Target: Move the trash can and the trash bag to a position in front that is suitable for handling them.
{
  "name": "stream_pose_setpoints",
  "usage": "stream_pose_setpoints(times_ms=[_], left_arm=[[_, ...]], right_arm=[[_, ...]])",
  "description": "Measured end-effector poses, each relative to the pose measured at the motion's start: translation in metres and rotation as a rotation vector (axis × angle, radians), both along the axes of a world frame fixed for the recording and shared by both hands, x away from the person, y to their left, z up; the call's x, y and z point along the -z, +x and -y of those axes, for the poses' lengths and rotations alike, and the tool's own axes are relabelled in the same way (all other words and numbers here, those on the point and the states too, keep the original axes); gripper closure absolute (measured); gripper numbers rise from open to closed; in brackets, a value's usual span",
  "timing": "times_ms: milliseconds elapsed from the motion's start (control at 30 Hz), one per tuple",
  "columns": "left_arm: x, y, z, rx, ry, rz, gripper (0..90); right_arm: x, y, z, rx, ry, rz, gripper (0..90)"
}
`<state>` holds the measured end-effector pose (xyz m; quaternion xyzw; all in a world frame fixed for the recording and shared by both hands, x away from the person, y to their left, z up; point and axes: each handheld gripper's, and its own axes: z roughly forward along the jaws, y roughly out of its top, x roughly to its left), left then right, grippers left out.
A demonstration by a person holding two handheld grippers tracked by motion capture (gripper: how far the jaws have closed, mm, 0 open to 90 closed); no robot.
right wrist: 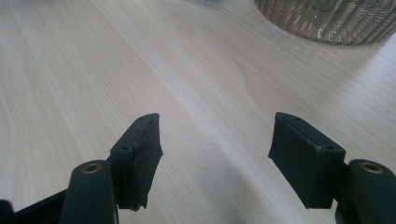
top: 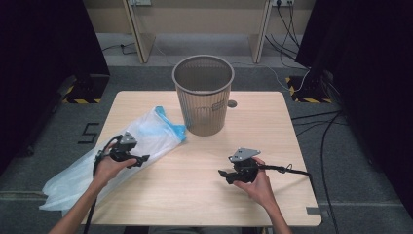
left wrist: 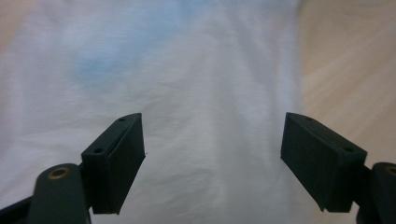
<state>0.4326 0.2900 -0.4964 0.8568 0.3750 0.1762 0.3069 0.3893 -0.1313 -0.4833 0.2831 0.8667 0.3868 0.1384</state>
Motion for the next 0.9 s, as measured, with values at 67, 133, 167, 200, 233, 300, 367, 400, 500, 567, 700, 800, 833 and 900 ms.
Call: stream_pose_setpoints(times_ms=[67, 133, 167, 200, 233, 300, 367, 400, 500, 567, 700, 800, 833, 900], left_arm=[[0.006, 0.004, 0.007, 0.032, 0.021, -0.013, 34.0], [0.01, 0.008, 0.011, 0.032, -0.008, 0.006, 48.2], [0.01, 0.012, 0.012, 0.035, -0.014, 0.011, 56.1], [0.01, 0.014, 0.013, 0.033, -0.012, 0.019, 62.0], [0.011, 0.019, 0.015, 0.024, -0.005, 0.031, 67.8], [0.012, 0.029, 0.018, -0.004, -0.015, 0.04, 76.3], [0.012, 0.044, 0.022, -0.053, -0.03, 0.039, 78.7], [0.013, 0.051, 0.024, -0.077, -0.019, 0.047, 79.4], [0.013, 0.072, 0.03, -0.137, -0.018, 0.049, 80.2], [0.013, 0.085, 0.038, -0.176, -0.028, 0.047, 78.6], [0.008, 0.094, 0.05, -0.186, -0.027, 0.017, 56.5], [-0.008, 0.084, 0.047, -0.17, -0.012, 0.055, 45.3], [-0.014, 0.08, 0.043, -0.164, -0.024, 0.051, 43.3], [-0.02, 0.074, 0.036, -0.166, -0.035, 0.06, 38.8]], right_arm=[[0.0, -0.001, 0.0, -0.003, 0.003, 0.002, 33.6], [0.0, -0.002, 0.0, -0.003, 0.004, 0.003, 33.6], [0.0, -0.002, 0.001, -0.004, 0.004, 0.003, 33.6], [0.0, -0.002, 0.001, -0.004, 0.005, 0.004, 33.6], [0.0, -0.002, 0.001, -0.002, 0.007, 0.005, 33.6], [0.0, -0.002, 0.002, 0.005, 0.009, -0.002, 33.6], [0.001, -0.001, 0.002, 0.003, 0.009, -0.002, 33.6], [0.001, -0.001, 0.002, 0.001, 0.008, -0.001, 33.6], [0.002, -0.002, 0.001, 0.0, 0.008, -0.003, 33.6], [0.002, -0.001, 0.002, -0.002, 0.011, 0.0, 33.6], [0.001, -0.001, 0.003, 0.0, 0.013, -0.004, 33.6], [0.0, -0.002, 0.005, 0.0, 0.017, 0.003, 33.6], [0.0, -0.002, 0.005, 0.0, 0.021, -0.001, 33.6], [0.0, -0.001, 0.005, 0.005, 0.021, -0.001, 33.6]])
